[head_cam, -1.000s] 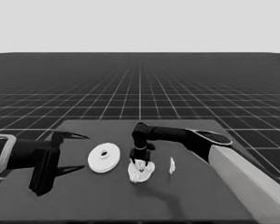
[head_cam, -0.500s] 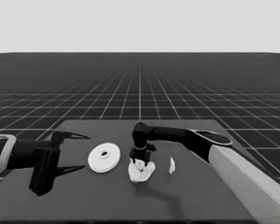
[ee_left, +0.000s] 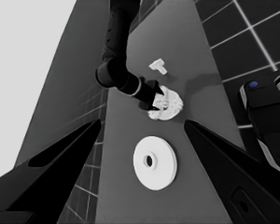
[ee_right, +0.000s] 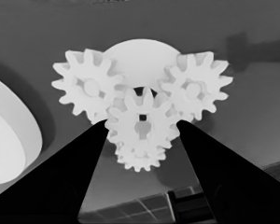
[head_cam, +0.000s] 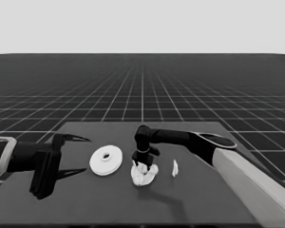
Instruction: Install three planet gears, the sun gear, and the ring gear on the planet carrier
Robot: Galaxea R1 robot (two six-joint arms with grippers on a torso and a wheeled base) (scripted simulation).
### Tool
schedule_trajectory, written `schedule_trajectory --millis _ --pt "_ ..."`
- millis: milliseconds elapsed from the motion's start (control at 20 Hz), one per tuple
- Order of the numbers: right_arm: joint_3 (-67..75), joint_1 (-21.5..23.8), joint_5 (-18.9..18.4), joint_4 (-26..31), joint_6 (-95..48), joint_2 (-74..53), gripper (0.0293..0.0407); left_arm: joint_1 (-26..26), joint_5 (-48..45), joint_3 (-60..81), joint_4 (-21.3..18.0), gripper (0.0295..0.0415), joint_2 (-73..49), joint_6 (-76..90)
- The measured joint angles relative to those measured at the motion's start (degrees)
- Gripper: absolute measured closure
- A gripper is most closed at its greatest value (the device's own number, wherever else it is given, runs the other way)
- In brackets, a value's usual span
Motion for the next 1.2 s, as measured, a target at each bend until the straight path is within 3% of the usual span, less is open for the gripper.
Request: schedule_trajectory --millis 1200 --pt "0.0 0.0 0.0 0.0 14.4 0.0 0.039 0.0 0.0 0.0 0.0 0.0326 0.0 0.0"
